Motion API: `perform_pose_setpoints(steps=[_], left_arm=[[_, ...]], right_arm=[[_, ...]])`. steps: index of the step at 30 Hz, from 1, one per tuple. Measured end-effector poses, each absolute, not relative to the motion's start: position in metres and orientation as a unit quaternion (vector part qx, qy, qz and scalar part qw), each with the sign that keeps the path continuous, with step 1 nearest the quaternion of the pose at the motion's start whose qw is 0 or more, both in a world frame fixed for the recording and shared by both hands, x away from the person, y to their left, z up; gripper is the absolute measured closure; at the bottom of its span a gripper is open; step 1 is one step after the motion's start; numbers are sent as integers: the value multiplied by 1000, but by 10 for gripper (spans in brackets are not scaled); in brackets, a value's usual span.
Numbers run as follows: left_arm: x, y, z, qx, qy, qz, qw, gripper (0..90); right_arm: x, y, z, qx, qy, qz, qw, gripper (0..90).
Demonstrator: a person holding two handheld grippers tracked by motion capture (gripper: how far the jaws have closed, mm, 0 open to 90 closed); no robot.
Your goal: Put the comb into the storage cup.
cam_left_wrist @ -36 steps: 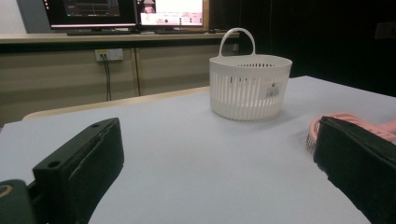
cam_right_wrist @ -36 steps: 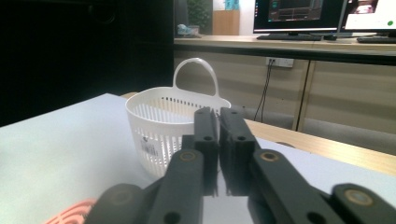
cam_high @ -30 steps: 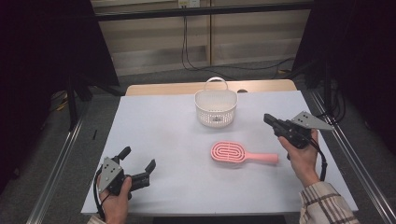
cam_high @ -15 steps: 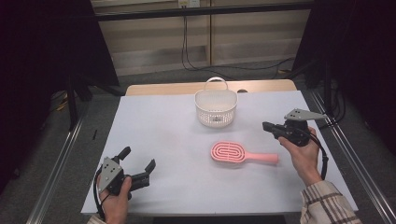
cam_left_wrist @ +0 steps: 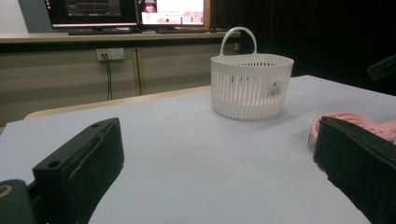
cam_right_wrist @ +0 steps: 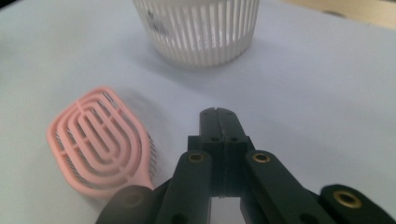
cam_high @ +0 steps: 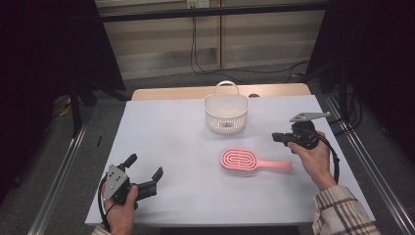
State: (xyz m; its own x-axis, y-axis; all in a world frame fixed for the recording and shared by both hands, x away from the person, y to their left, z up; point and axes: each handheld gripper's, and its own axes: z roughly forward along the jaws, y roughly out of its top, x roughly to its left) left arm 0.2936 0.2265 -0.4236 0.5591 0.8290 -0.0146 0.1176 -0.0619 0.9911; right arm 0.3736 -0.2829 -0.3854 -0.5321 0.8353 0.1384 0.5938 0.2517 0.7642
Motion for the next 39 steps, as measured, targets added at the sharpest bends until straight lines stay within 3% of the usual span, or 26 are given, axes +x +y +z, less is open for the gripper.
perform_pose_setpoints(steps=[16,39], left_arm=[[293,227,-424,656,361,305,589,18],[294,228,-423,657,361,306,587,17]], right_arm=[[376,-285,-406,458,820,332,93,900],[371,-284,-420,454,840,286,77,900]])
